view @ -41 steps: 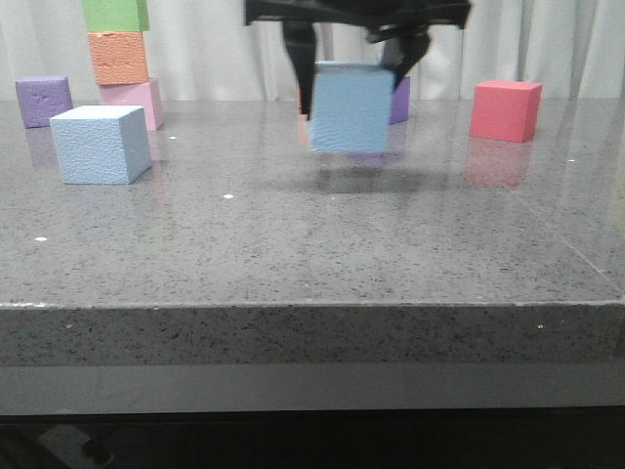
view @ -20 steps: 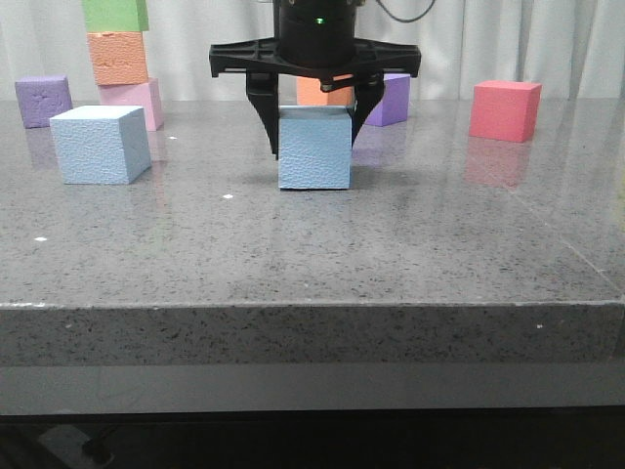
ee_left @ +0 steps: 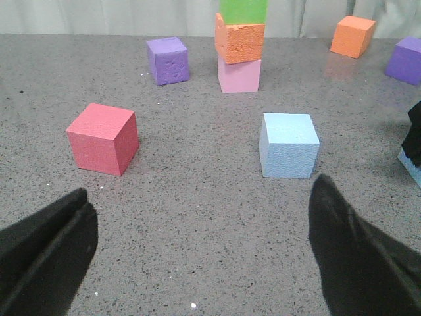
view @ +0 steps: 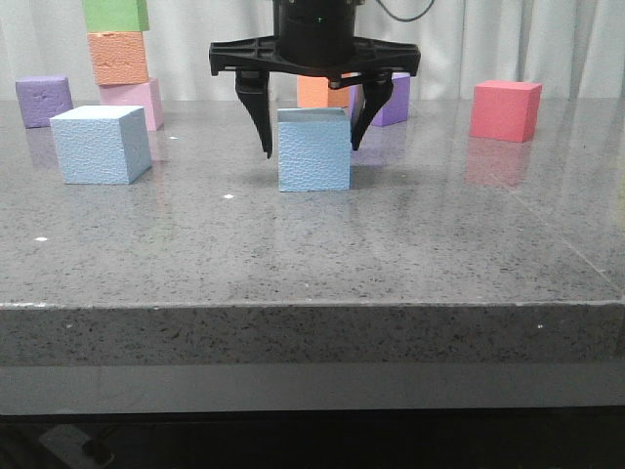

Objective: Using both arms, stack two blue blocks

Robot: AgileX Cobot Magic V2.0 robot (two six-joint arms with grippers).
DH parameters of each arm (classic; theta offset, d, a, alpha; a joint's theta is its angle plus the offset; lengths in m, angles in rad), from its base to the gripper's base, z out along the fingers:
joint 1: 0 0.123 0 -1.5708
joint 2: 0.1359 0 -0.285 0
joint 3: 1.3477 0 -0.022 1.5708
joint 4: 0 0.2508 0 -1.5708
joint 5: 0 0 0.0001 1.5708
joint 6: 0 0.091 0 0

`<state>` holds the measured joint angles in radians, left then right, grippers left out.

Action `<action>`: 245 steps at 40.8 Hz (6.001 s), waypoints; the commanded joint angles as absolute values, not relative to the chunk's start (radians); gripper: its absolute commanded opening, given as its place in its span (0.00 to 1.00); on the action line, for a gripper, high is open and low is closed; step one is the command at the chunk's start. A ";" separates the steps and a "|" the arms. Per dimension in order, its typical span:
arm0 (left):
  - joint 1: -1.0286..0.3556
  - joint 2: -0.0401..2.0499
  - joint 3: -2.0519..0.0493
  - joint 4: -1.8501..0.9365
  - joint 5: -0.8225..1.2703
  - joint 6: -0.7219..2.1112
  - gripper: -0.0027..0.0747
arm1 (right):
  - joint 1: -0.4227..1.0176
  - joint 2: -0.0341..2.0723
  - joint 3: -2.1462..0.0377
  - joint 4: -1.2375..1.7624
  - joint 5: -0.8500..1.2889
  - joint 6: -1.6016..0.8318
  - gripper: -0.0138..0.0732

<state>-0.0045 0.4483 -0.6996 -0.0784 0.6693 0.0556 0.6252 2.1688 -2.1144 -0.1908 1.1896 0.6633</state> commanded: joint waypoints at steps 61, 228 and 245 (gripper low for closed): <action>-0.011 0.461 -0.725 -0.087 0.587 0.049 0.86 | 0.339 0.703 -0.862 0.267 0.692 -0.307 0.86; -0.441 1.791 -1.888 -0.277 0.923 0.793 0.54 | 0.339 0.668 -0.855 0.268 0.697 -0.307 0.86; -0.566 1.827 -1.888 -0.277 0.869 1.031 0.54 | 0.339 0.668 -0.855 0.268 0.697 -0.307 0.86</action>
